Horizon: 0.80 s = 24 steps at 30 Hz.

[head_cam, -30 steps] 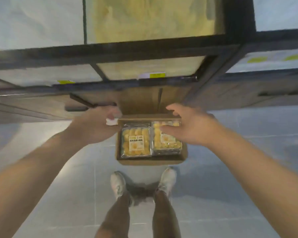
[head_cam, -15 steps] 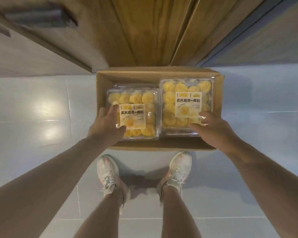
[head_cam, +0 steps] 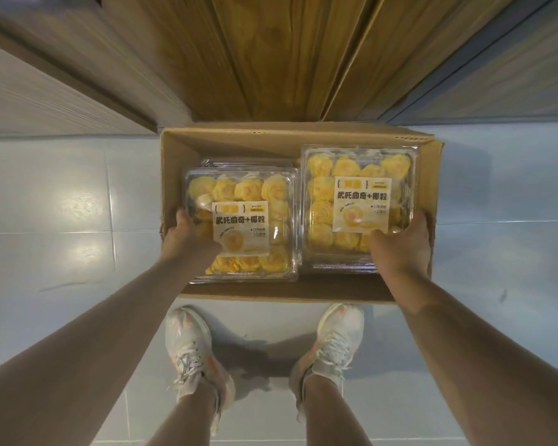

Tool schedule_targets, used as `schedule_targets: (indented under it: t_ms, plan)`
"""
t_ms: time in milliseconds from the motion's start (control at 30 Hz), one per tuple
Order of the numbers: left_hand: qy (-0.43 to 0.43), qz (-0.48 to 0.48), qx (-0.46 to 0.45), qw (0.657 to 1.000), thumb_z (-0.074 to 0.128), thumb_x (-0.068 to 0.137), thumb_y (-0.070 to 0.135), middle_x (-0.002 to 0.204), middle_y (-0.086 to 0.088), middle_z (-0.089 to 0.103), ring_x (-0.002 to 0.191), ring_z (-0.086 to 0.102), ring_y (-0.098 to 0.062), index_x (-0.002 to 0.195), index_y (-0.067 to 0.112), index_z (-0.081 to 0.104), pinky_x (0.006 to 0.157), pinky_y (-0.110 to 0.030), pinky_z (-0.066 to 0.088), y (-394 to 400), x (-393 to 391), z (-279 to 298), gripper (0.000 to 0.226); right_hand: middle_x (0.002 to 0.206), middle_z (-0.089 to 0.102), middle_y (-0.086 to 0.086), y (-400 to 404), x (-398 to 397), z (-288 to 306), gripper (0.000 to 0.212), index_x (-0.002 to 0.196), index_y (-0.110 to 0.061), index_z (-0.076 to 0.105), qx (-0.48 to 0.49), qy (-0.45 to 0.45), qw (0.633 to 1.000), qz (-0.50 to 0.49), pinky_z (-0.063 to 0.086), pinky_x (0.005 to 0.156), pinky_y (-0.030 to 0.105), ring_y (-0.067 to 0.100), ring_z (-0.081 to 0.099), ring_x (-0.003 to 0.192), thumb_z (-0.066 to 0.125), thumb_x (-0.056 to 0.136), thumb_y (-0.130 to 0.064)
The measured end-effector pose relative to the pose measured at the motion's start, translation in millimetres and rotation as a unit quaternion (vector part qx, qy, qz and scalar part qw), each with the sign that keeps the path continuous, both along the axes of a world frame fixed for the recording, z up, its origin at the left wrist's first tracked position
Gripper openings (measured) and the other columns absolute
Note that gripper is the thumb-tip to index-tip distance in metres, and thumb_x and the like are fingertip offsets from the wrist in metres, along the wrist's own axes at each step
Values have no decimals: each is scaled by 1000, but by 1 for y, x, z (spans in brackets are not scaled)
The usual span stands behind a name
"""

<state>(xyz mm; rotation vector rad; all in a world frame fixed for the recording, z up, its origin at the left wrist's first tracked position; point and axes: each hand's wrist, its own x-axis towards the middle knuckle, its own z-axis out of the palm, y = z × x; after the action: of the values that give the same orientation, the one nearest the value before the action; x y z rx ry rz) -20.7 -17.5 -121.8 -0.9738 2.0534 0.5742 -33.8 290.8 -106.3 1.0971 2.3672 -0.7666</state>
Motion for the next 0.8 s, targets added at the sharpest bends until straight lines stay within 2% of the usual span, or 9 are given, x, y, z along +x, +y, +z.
schedule_targets:
  t_ms: [67, 167, 267, 367, 433, 533, 600, 667, 800]
  plan:
    - [0, 14, 11, 1000, 82, 72, 32, 129, -13, 56, 107, 59, -34, 147, 15, 29, 80, -45, 57, 0, -3, 3, 94, 152, 39, 12, 0, -15, -4, 76, 151, -13, 31, 4, -23, 999, -46, 41, 110, 52, 38, 40, 138, 64, 84, -24]
    - [17, 23, 13, 1000, 85, 77, 22, 121, -8, 57, 87, 58, -22, 139, 14, 39, 53, -29, 44, -2, -1, 7, 77, 155, 31, 15, -1, -28, -3, 85, 154, -12, 26, -9, -64, 996, -56, 39, 109, 51, 38, 39, 137, 70, 84, -32]
    - [52, 9, -3, 999, 87, 76, 20, 130, -11, 52, 112, 54, -32, 145, 17, 35, 65, -31, 49, -3, 9, 20, 86, 149, 32, 14, -1, -31, -2, 88, 150, -12, 31, -39, -91, 991, -88, 42, 109, 54, 37, 43, 132, 77, 77, -32]
    - [95, 7, -6, 995, 89, 75, 21, 135, -11, 48, 119, 47, -31, 146, 17, 34, 90, -49, 51, -6, 19, 37, 90, 143, 33, 15, 7, -39, 3, 84, 146, -11, 39, -64, -121, 987, -89, 42, 109, 54, 38, 45, 130, 79, 77, -36]
    - [107, 4, 10, 994, 90, 74, 26, 137, -7, 50, 125, 48, -31, 145, 20, 37, 95, -54, 52, -12, 23, 48, 88, 139, 35, 14, 10, -40, 10, 76, 142, -14, 44, -59, -142, 987, -51, 43, 107, 53, 37, 45, 127, 78, 78, -38]
    - [97, 9, 50, 994, 88, 61, 38, 128, -6, 60, 115, 60, -34, 140, 29, 40, 84, -53, 58, -19, 20, 59, 92, 131, 40, 12, 13, -30, 19, 58, 129, -19, 47, -15, -76, 997, 28, 46, 95, 46, 34, 44, 120, 72, 78, -32]
    - [90, -9, 76, 993, 79, 55, 47, 118, -4, 63, 106, 63, -33, 136, 34, 42, 77, -53, 61, -22, 19, 63, 89, 122, 50, 8, 17, -23, 24, 50, 123, -19, 46, -43, -22, 997, 52, 48, 76, 35, 29, 54, 106, 71, 81, -29]
    - [101, -28, 105, 989, 78, 63, 46, 117, 0, 64, 103, 64, -30, 137, 39, 42, 77, -52, 62, -24, 17, 67, 83, 112, 62, 6, 22, -22, 28, 47, 124, -21, 43, -82, -36, 993, 71, 48, 63, 30, 26, 64, 93, 69, 85, -29]
    - [111, -98, 155, 977, 78, 89, 24, 118, 5, 63, 99, 67, -25, 152, 45, 26, 78, -47, 64, -41, 19, 64, 84, 132, 63, 6, 33, -27, 35, 62, 146, -23, 37, -115, -114, 973, 163, 51, 80, 35, 31, 64, 111, 69, 92, -28]
